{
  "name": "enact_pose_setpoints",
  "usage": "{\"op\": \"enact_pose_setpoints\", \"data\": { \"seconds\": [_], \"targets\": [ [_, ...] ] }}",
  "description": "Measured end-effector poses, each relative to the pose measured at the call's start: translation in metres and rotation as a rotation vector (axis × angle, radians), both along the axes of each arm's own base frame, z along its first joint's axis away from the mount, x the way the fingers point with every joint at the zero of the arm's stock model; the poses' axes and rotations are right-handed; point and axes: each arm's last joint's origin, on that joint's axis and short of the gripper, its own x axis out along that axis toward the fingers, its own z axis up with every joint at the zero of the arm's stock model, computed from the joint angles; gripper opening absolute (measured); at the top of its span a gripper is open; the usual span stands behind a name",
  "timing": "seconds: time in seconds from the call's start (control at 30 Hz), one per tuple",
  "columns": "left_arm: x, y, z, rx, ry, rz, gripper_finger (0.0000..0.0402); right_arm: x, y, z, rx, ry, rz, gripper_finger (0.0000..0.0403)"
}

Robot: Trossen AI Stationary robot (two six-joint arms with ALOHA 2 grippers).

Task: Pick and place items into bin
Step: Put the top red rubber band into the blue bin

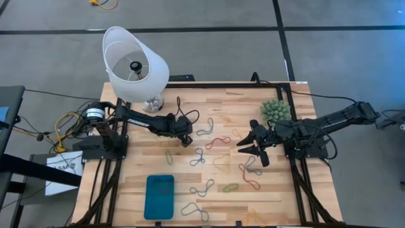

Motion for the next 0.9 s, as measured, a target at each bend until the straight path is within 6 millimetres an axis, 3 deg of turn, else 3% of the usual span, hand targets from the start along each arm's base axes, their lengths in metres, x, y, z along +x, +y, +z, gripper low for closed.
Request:
{"op": "enact_pose_setpoints", "data": {
  "seconds": [0.2, 0.37, 0.67, 0.9],
  "targets": [
    [-0.008, -0.030, 0.078, -0.042, -0.163, -0.124, 0.0000, 0.001, 0.000, -0.002, 0.021, 0.014, -0.006, 0.0119],
    [-0.035, -0.084, 0.129, -0.203, -0.247, -0.339, 0.0000, 0.008, 0.002, -0.011, 0.010, 0.070, -0.008, 0.0119],
    [-0.092, -0.193, 0.123, -0.315, -0.127, -0.498, 0.0000, 0.028, 0.007, -0.033, 0.051, 0.172, -0.030, 0.0119],
    [-0.097, -0.223, 0.091, -0.207, -0.081, -0.348, 0.0000, 0.040, 0.010, -0.047, 0.042, 0.208, -0.034, 0.0119]
  ]
}}
